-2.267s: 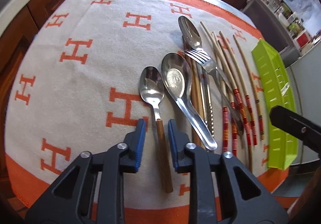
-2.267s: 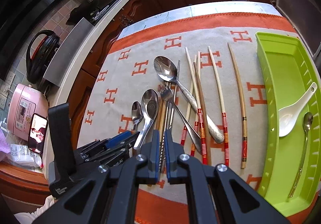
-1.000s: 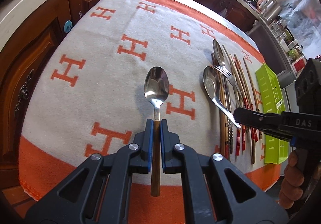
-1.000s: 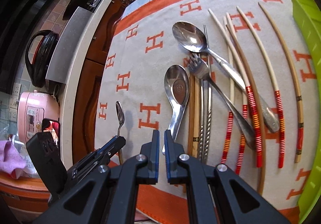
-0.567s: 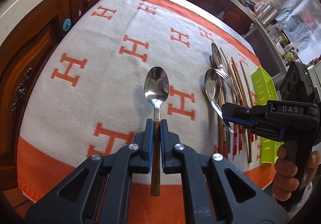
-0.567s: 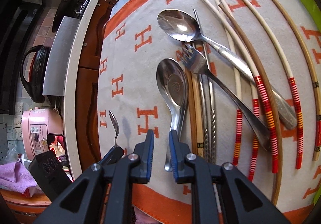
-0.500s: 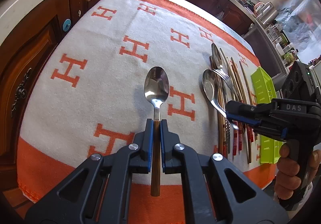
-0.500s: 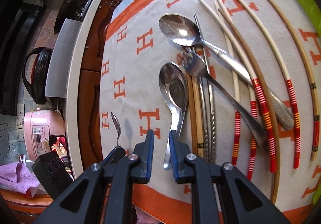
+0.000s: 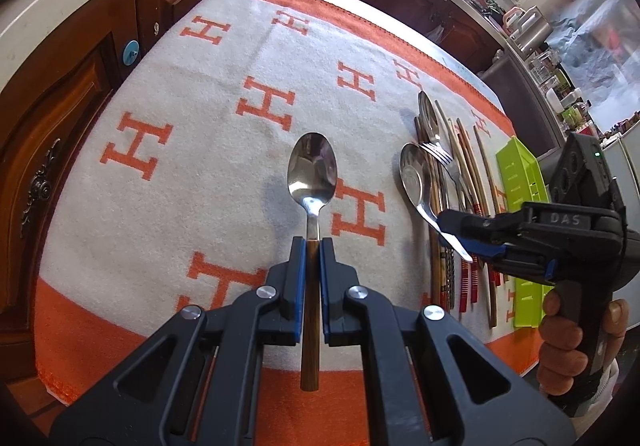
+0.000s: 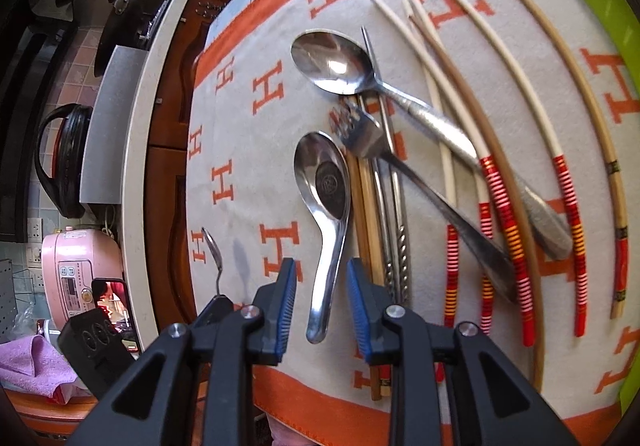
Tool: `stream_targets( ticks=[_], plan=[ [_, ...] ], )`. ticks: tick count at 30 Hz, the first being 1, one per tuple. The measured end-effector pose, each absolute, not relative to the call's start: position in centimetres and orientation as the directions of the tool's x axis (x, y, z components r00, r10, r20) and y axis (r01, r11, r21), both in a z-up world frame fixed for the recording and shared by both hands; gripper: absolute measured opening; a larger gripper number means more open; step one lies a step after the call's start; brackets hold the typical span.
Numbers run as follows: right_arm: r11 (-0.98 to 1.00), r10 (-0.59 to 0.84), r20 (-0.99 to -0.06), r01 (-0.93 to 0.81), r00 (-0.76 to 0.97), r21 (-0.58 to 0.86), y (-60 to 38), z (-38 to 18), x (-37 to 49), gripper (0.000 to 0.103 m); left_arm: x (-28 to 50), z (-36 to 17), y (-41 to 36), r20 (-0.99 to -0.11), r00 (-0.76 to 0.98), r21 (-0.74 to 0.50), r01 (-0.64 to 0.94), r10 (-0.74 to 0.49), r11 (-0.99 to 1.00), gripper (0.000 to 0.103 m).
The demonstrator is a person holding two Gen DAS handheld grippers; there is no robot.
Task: Organize utensils
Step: 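Grasp the large steel spoon by its handle with the right tool, then lower the wooden-handled spoon into the tray with the left tool while the right tool places the large spoon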
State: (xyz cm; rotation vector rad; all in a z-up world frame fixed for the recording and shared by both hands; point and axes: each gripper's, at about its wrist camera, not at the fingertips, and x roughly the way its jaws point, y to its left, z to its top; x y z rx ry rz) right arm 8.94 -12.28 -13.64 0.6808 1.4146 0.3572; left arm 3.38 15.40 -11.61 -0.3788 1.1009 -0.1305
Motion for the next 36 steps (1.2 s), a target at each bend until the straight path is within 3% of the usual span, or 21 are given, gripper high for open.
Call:
stream_targets(
  ticks=[5,6,9,21,29,36],
  plan=[
    [0.748,0.624,-0.770,0.185,0.132,0.637,-11.7,-14.8,9.4,0.024,3.3,-11.4,15.5,-0.843,0.455,-0.362,-0.087,-0.286,0.928,0.004],
    [0.749,0.623,-0.771,0.184,0.133,0.636,-11.7,-14.8,9.5,0.014,3.3,-11.4,15.5,-0.843,0.455,-0.361,-0.088,-0.285,0.928,0.004],
    [0.751,0.616,-0.774,0.187,0.149,0.634,-12.0,-15.0,9.3,0.004,3.3,-11.3,15.4,-0.844,0.454,-0.358,-0.083,-0.284,0.930,0.004],
    [0.743,0.600,-0.737,0.126,0.311,0.658,-16.8,-9.6,5.2,0.004,3.9,-8.4,11.1,-0.830,0.456,-0.348,0.025,-0.321,0.937,0.004],
    [0.794,0.337,-0.791,0.297,0.511,0.530,-28.5,-6.2,-0.3,0.004,5.4,-4.8,1.6,-0.808,0.424,-0.346,0.220,-0.409,0.912,0.004],
    [0.752,0.183,-0.853,0.488,0.489,0.442,-35.4,-8.1,-3.5,0.004,6.8,-3.0,-9.0,-0.813,0.367,-0.320,0.369,-0.453,0.872,0.004]
  ],
)
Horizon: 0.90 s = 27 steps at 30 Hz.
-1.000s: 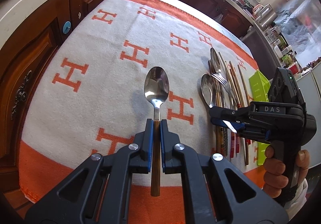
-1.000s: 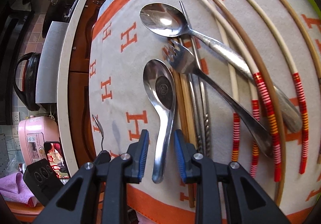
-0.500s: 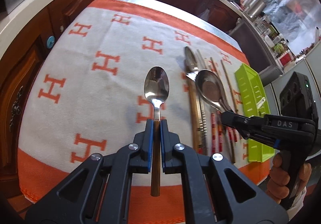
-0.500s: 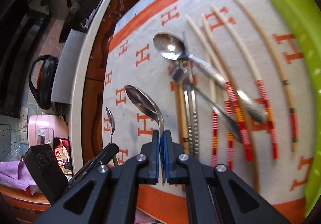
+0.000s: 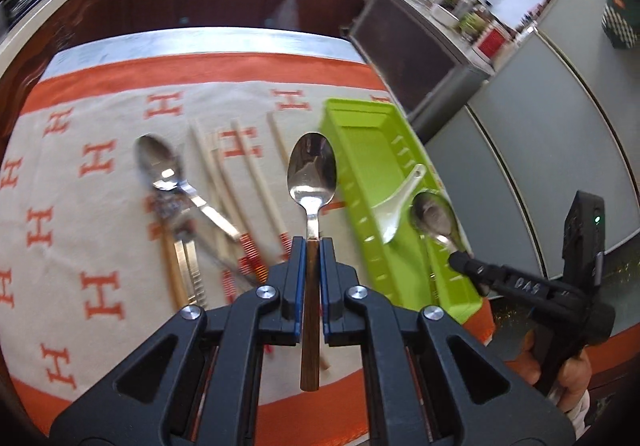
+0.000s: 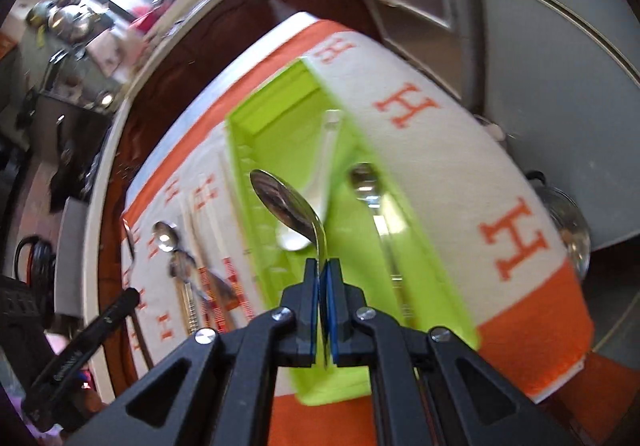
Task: Organize utensils
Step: 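Lower the wooden-handled spoon into the tray with the left tool while the right tool places the large spoon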
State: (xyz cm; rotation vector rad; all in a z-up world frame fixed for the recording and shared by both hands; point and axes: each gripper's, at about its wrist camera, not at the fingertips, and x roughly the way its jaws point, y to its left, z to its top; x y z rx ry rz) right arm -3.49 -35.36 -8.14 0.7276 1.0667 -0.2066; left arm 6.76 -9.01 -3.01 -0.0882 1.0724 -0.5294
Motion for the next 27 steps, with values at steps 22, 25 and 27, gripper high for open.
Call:
stream_targets(
  ticks=[22,25,27],
  plan=[
    [0.797,0.128,-0.834,0.445,0.536,0.408,-37.2,-7.1,-4.3,0.009,11.4,-6.8,-21.8,-0.881,0.263,-0.249,0.446,-0.392,0.860,0.004],
    [0.816,0.145,-0.845,0.421,0.515,0.397,-36.6,-7.5,-3.8,0.009,12.3,-7.8,-23.1,-0.890,0.254,-0.239,0.448,-0.379,0.861,0.004],
    [0.819,0.156,-0.847,0.414,0.508,0.399,-36.4,-7.8,-4.0,0.009,12.8,-8.3,-23.9,-0.893,0.251,-0.233,0.451,-0.373,0.861,0.004]
  ],
)
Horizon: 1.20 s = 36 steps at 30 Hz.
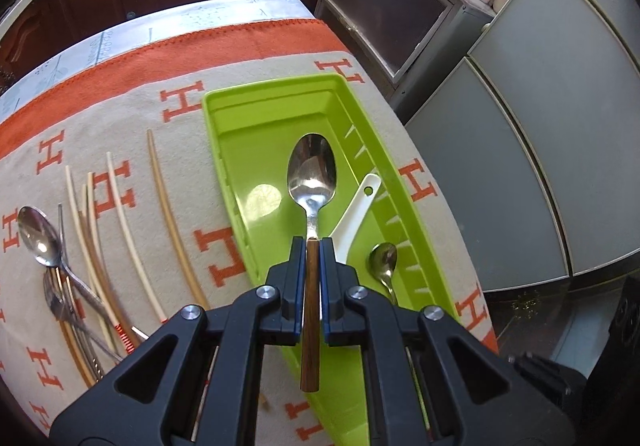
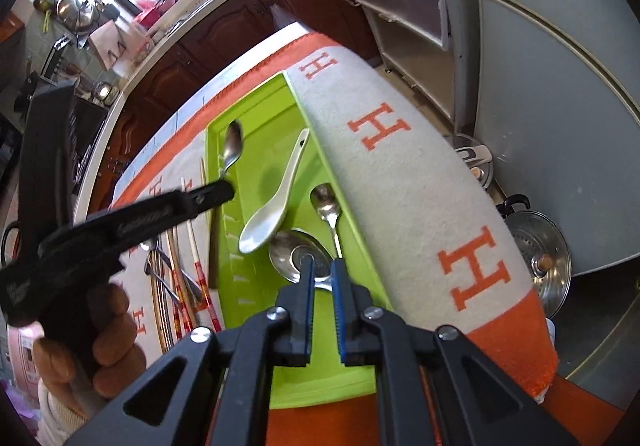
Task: Organize utensils
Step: 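Lower the wooden-handled spoon into the tray with the left tool while the right tool places the large spoon, then lift both open tools away from the tray back over the utensils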
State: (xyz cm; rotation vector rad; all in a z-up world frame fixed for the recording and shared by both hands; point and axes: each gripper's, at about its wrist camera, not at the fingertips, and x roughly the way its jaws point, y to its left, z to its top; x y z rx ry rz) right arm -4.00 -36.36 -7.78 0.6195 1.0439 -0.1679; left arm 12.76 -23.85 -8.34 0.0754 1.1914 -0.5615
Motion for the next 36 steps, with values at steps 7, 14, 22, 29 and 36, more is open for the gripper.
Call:
stream_targets(
  ticks=[7,14,22,29,36],
  plan=[
    [0.813,0.118,-0.839,0.433,0.532,0.389,-37.1,-7.0,-4.6,0.009,14.3,-10.2,-24.7,-0.907,0.256,-0.202,0.433,-0.335,0.878,0.004],
    [0.803,0.120,-0.838,0.445,0.532,0.397,-37.3,-7.1,-4.5,0.009,14.0,-8.7,-22.8,-0.901,0.256,-0.223,0.420,-0.351,0.880,0.009],
    [0.826,0.122,-0.838,0.414,0.533,0.383,-36.0,-6.6,-4.1,0.009,10.4,-5.5,-17.5,-0.890,0.328,-0.180,0.388,-0.317,0.904,0.041],
    [0.852,0.137,-0.836,0.368,0.531,0.373,-33.8,-6.2,-3.6,0.009,6.8,-5.0,-11.7,-0.889,0.376,-0.135,0.327,-0.260,0.935,0.041],
    [0.888,0.160,-0.841,0.297,0.517,0.352,-30.3,-5.7,-2.8,0.009,4.6,-5.2,-6.3,-0.895,0.391,-0.115,0.261,-0.214,0.958,0.041]
  ],
)
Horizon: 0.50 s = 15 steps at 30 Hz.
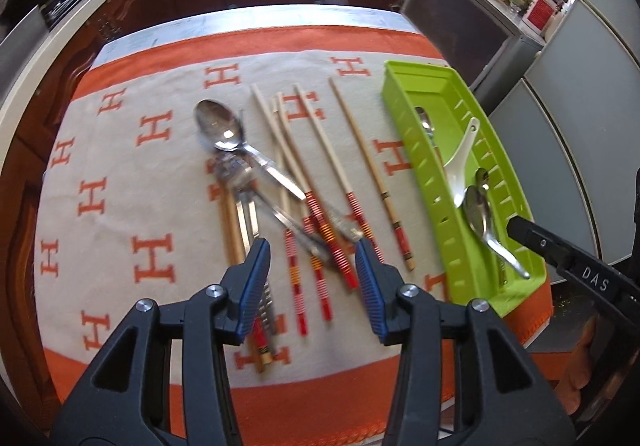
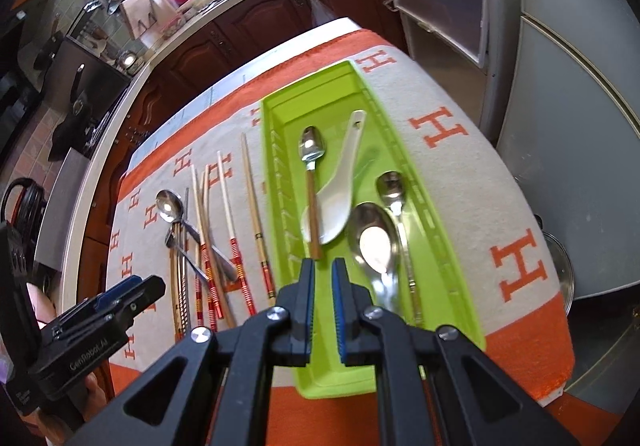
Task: Organize utensils
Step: 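Lift both open tools away from the tray back over the utensils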
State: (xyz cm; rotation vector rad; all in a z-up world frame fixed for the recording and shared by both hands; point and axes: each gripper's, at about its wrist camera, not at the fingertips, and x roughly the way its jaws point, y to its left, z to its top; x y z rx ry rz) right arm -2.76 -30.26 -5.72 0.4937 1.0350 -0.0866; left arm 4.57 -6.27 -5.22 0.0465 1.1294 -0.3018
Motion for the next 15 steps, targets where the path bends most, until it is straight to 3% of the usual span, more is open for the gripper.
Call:
stream_targets(
  ticks=[15],
  plan=[
    [0.949,0.195,-0.851,0.126,0.487,0.289,-23.2,-4.8,-0.7,0.009,4.1,-5.0,2.4,-0.883,0.446,-0.111,0.111,-0.149,0.988,0.041]
  ],
)
